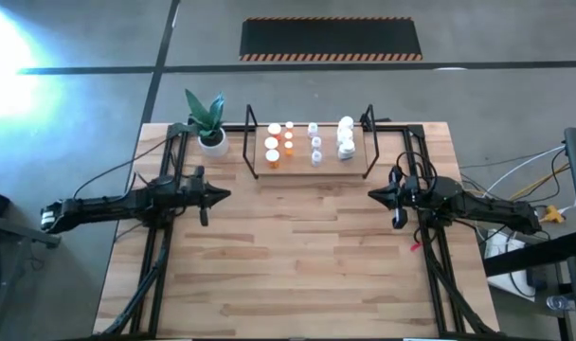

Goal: Pick and place medicine bottles onto shelf by color
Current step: Return to Home Position

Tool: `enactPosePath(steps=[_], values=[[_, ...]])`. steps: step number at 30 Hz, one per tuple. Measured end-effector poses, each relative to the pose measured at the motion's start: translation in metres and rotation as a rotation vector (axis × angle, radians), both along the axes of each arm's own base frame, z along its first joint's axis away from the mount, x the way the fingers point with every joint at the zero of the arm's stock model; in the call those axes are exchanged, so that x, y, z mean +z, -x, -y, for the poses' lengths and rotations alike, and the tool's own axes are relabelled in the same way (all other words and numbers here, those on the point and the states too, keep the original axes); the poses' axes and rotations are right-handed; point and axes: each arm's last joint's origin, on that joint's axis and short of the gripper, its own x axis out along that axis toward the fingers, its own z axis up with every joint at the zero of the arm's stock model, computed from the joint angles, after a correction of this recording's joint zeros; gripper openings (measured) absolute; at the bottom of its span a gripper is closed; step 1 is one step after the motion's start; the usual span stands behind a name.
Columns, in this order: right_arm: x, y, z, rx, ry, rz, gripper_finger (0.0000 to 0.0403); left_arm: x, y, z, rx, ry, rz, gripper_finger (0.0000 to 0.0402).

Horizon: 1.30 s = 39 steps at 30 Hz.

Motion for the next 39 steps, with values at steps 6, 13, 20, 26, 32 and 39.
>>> enactPosePath(steps=[6, 13, 20, 26, 32, 39], values=[[0.0, 0.0, 0.0, 0.0, 0.0, 0.003, 0.0009, -0.004, -0.002, 0.0, 0.0, 0.009, -0.041, 0.0], [0.0, 0.0, 0.0, 0.0, 0.001, 0.005, 0.0009, -0.007, -0.003, -0.001, 0.001, 0.016, -0.075, 0.0], [0.001, 0.0, 0.0, 0.0, 0.001, 0.005, 0.0009, -0.01, -0.004, -0.001, 0.001, 0.021, -0.099, 0.0], [0.001, 0.0, 0.0, 0.0, 0.0, 0.005, 0.0009, -0.011, -0.005, -0.001, 0.001, 0.023, -0.112, 0.0], [0.001, 0.0, 0.0, 0.0, 0.001, 0.005, 0.0009, -0.012, -0.005, -0.001, 0.001, 0.026, -0.123, 0.0], [0.001, 0.0, 0.0, 0.0, 0.001, 0.006, 0.0009, -0.012, -0.005, -0.001, 0.001, 0.025, -0.123, 0.0]])
